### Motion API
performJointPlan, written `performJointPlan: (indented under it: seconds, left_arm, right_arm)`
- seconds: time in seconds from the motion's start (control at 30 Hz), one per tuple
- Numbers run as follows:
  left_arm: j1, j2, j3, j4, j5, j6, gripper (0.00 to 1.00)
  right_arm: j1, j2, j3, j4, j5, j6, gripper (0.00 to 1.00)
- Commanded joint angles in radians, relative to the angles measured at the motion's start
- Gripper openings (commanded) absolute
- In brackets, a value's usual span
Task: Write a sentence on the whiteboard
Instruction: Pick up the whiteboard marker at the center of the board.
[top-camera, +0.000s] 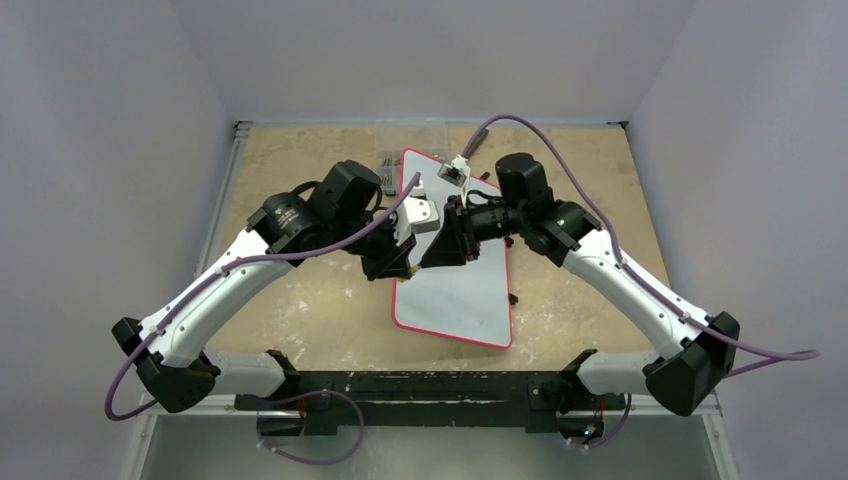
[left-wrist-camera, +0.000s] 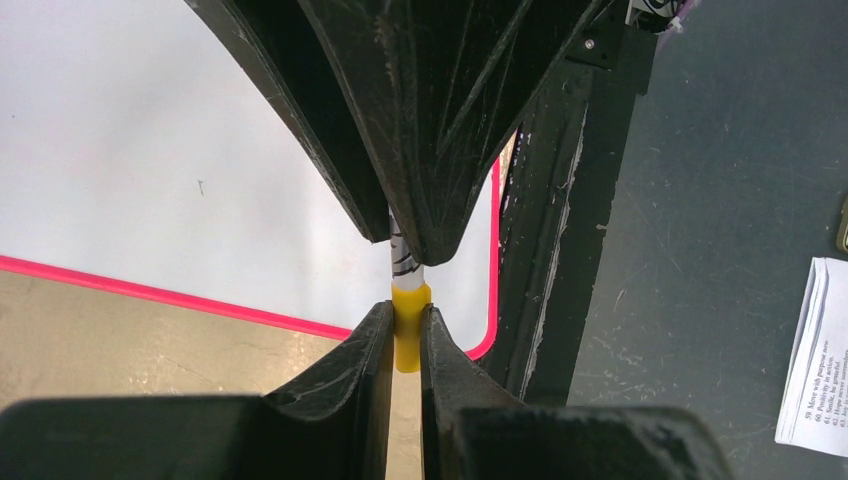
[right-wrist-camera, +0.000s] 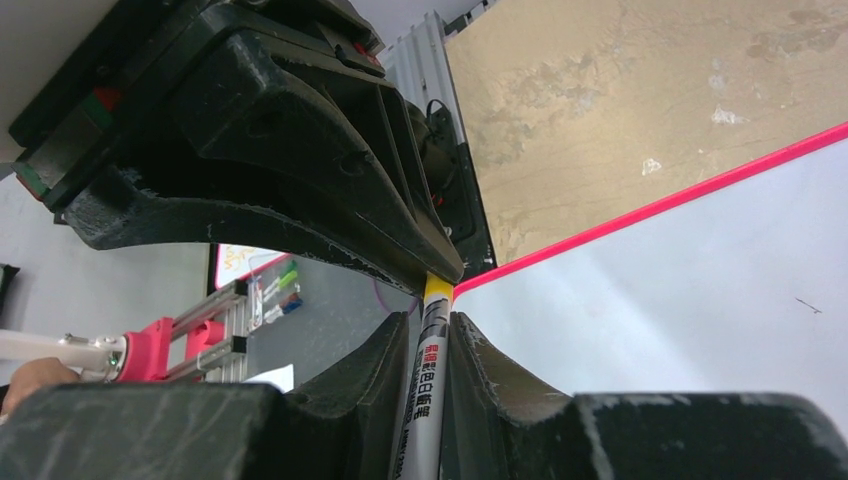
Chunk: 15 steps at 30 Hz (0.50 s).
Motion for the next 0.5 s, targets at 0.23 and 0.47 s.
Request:
performJointPlan:
  seconds: [0.23,0.47]
  left_arm:
    - [-0.007,-0.003,0.036,0.028,-0.019,0.015,0.0]
    - [-0.007,-0.006,0.036,0.028,-0.027,0.015,0.0]
  right_arm:
    - [0.017,0.004,-0.012,0.02,-0.008,-0.013,0.23]
    - [0.03,0.006,-0.012,0.022,-0.008,-0.013,0.0]
